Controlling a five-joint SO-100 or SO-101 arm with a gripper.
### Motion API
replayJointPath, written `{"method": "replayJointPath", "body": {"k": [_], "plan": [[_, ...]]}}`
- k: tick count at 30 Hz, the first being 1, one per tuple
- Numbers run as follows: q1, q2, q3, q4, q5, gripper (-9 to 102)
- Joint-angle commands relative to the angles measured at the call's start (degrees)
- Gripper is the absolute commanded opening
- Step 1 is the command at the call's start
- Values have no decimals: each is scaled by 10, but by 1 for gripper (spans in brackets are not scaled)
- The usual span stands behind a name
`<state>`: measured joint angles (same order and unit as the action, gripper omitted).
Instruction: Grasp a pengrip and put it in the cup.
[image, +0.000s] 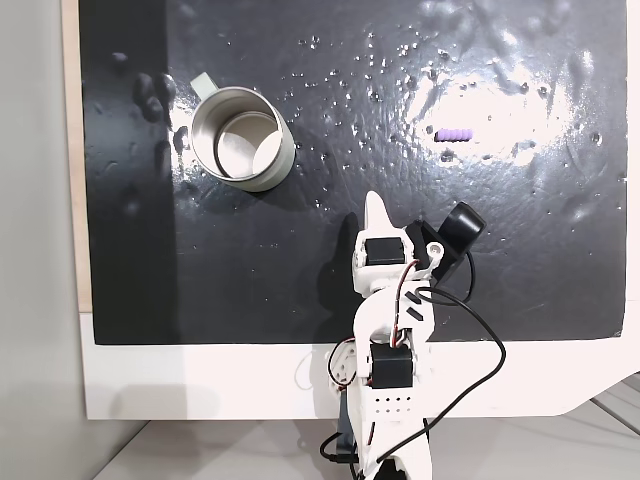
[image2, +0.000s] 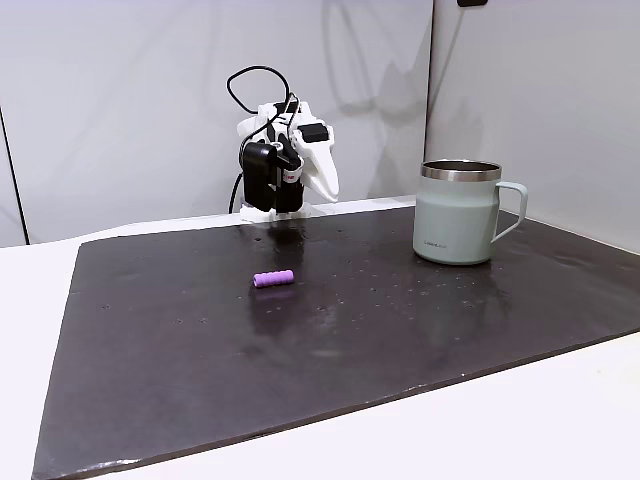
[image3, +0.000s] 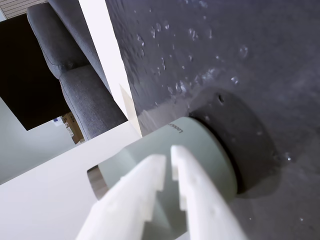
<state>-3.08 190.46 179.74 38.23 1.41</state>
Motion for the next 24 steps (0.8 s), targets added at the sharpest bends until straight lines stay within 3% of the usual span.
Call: {"method": "replayJointPath", "body": {"k": [1,19,24], "plan": [[-4,8,30,-20,13,0],[-1,8,17,-18,-4,0],[1,-6,-104,58,-4,0]]}}
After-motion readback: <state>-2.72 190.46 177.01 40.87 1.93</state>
